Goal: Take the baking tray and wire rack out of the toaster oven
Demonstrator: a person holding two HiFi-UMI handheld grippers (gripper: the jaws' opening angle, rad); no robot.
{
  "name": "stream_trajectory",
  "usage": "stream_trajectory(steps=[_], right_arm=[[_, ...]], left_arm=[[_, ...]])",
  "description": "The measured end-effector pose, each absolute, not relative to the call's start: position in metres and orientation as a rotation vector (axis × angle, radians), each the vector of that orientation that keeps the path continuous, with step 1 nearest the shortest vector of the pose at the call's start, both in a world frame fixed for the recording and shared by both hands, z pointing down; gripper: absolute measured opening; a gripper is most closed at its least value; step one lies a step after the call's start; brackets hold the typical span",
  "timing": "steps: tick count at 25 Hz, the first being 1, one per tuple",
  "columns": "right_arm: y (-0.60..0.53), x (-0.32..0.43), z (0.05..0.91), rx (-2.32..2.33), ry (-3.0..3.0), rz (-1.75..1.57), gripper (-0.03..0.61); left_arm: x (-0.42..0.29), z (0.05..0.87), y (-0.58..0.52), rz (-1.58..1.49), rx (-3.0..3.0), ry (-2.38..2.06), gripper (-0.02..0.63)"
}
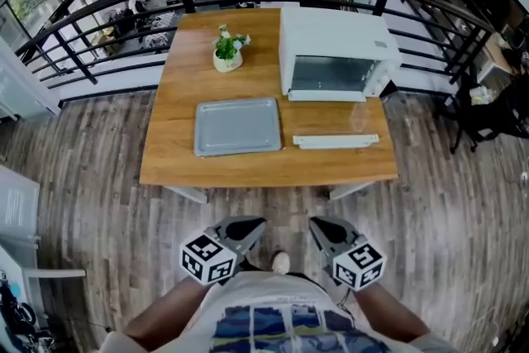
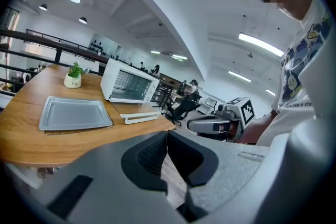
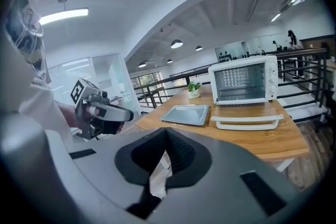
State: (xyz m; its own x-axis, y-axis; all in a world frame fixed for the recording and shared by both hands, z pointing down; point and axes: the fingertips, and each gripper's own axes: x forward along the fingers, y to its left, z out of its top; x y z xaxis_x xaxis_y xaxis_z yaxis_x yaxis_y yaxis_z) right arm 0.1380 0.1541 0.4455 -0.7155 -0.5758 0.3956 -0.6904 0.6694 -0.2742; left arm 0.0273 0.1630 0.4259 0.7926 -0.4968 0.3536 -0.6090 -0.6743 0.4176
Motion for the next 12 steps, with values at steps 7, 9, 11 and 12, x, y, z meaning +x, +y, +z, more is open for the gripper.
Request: stream_trajectory(steps=[7,9,11,12], right_arm=[[0.167,0.154,0.453,1.017,-2.612,0.574,0.002],[0.171,0.157,0.452,1.009,-2.615,0.577,0.002],[0.174,0.160,0.450,0.999,-2.615,0.582,0.002],[0.175,0.161,0.450,0.996,-2.615,0.587,0.002]], left_arm=[[0.045,0.434,0.177,0.291,2.446,-0.825,0.005],[0.047,0.435,0.180,0.288,2.441,-0.832,0.005],[0.051,0.435,0.182,0.284,2.436,-0.839,0.005],[0.052,0.435,0.183,0.284,2.435,-0.840,0.005]])
